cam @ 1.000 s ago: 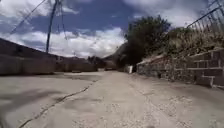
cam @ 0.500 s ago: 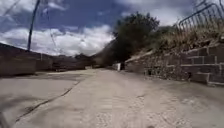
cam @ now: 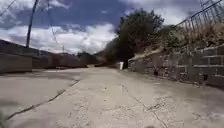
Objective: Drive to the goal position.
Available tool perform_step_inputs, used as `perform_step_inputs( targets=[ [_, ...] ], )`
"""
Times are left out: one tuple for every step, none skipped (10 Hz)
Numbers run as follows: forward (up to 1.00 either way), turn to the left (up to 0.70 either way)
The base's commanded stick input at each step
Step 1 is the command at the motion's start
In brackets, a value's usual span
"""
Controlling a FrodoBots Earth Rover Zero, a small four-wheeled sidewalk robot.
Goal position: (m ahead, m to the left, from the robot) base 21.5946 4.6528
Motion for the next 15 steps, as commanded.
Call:
perform_step_inputs(
  targets=[
    [1.0, 0.0],
    [1.0, 0.0],
    [1.0, 0.0],
    [1.0, 0.0],
    [1.0, 0.0],
    [1.0, 0.0],
    [1.0, 0.0],
    [1.0, 0.0],
    [1.0, 0.0],
    [1.0, 0.0],
    [1.0, 0.0],
    [1.0, 0.0],
    [1.0, 0.0],
    [1.0, 0.0],
    [1.0, 0.0]
  ],
)
